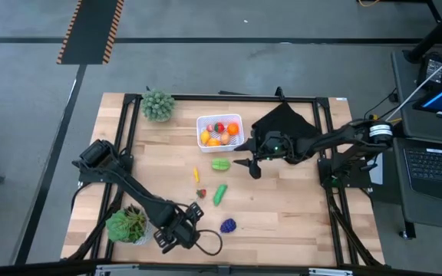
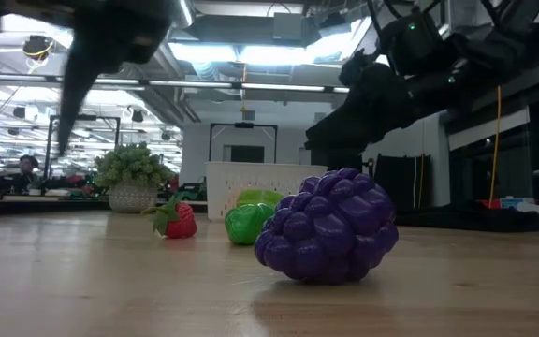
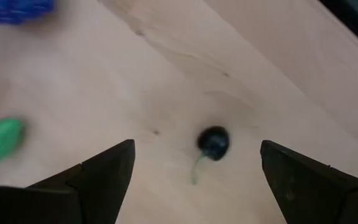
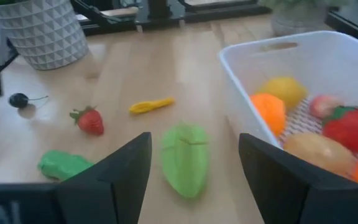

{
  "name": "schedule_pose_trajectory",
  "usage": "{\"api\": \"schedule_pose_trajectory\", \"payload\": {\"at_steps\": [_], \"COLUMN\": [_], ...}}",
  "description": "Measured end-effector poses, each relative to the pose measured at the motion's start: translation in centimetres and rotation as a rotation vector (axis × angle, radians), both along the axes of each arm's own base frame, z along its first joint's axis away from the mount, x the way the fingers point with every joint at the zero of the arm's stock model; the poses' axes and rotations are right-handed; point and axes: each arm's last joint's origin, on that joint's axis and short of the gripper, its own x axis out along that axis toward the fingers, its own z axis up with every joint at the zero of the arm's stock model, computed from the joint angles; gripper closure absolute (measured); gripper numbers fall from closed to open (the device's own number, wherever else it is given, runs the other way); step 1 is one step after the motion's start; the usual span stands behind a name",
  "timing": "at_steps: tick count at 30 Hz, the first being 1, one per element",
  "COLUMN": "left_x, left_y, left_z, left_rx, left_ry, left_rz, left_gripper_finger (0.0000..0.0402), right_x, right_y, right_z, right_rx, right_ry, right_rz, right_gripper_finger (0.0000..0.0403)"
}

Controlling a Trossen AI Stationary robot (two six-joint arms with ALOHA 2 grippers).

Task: Pick and placing Produce into tupperware
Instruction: Put the cherry into the white bin

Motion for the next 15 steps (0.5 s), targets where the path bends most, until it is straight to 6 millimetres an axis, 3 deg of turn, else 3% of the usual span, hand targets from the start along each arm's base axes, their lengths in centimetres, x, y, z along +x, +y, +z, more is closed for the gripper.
{"api": "schedule_pose_trajectory", "payload": {"at_steps": [8, 15], "left_x": [-0.4, -0.3], "left_y": [-1.3, -1.3], "left_z": [-2.1, -2.3], "left_rx": [0.040, 0.042], "left_ry": [0.044, 0.049], "left_rz": [-0.031, -0.014], "left_gripper_finger": [0.0062, 0.0062], "right_x": [1.0, 1.0], "right_y": [1.4, 2.2], "right_z": [-0.8, -0.7], "right_rx": [-0.001, 0.047], "right_ry": [-0.075, -0.075], "right_rz": [0.051, 0.059], "right_gripper_finger": [0.0160, 0.0160]}}
